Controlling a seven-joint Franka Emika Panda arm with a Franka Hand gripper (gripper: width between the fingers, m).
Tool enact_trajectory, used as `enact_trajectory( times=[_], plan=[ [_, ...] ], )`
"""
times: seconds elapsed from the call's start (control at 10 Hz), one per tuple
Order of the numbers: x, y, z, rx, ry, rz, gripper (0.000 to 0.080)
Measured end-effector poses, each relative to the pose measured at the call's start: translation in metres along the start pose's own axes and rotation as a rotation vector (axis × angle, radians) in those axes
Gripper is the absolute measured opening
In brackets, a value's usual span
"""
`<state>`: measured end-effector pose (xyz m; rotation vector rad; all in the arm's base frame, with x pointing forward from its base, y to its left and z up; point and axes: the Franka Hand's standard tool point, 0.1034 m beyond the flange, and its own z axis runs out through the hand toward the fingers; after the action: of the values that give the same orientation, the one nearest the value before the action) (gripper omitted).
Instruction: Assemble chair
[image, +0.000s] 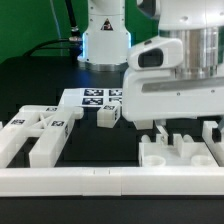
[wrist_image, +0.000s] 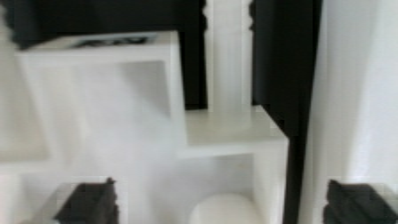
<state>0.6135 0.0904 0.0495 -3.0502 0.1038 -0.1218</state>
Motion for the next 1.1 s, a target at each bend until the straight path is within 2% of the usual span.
enact_trajectory(
  times=[0.1, 0.2, 0.3, 0.7, 1.0, 1.1],
  plan=[
    [-0.005, 0.005, -0.012, 0.001, 0.004, -0.01, 0.0639],
    [-0.016, 0.01, -0.023, 0.0, 0.0, -0.005, 0.0647],
    [-0.026, 0.009, -0.025, -0.002, -0.002, 0.017, 0.0648],
    [-0.028, 0.009, -0.022, -0.003, -0.003, 0.003, 0.0648],
    [-0.074, 0.041, -0.018, -0.029, -0.034, -0.027, 0.0648],
    [-0.082, 0.052, -0.018, -0.036, -0.043, -0.049, 0.0648]
  ],
)
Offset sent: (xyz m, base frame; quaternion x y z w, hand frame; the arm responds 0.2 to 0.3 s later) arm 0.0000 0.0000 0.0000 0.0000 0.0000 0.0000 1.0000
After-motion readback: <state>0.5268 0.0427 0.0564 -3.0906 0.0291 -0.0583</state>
